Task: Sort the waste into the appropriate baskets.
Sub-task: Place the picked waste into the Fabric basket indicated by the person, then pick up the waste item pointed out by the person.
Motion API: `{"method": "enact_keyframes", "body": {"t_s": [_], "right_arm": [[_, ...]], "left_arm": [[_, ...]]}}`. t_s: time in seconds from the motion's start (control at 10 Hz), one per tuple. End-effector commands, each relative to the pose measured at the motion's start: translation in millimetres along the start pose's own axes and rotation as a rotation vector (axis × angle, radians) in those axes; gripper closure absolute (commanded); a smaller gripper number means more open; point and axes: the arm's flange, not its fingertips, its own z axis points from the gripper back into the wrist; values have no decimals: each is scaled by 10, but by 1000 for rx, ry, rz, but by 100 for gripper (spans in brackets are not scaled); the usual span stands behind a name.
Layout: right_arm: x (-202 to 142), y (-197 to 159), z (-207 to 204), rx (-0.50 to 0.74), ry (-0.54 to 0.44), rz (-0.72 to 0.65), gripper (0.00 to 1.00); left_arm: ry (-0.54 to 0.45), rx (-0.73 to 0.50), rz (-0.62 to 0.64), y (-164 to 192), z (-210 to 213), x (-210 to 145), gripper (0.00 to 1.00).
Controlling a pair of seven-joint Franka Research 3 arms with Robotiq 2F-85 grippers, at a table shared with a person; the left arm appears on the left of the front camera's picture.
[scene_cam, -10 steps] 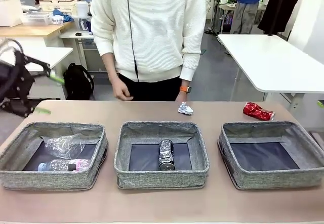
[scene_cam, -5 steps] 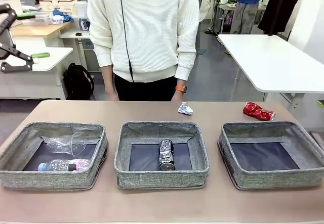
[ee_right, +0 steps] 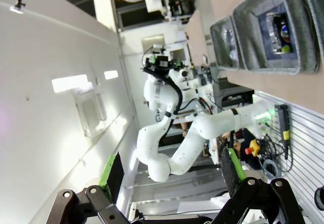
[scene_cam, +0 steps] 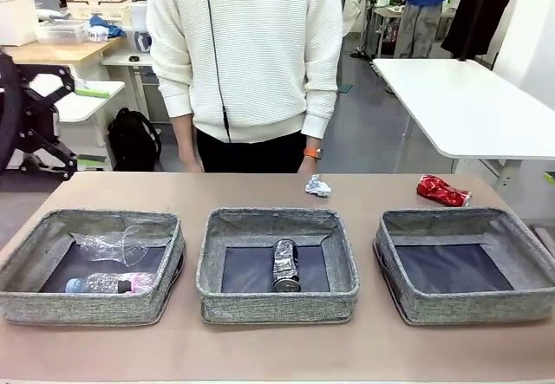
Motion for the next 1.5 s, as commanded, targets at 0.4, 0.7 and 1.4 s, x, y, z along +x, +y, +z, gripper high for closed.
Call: {"method": "enact_keyframes", "body": {"t_s": [0.4,0.7,1.4], "right_arm": [[-19,13,15,3,7,12,0],[-19,13,15,3,7,12,0],[-19,13,15,3,7,12,0]], "left_arm": [[-46,-79,93,-17,57,94,0],[-46,-79,93,-17,57,94,0],[-46,-79,93,-17,57,94,0]]}}
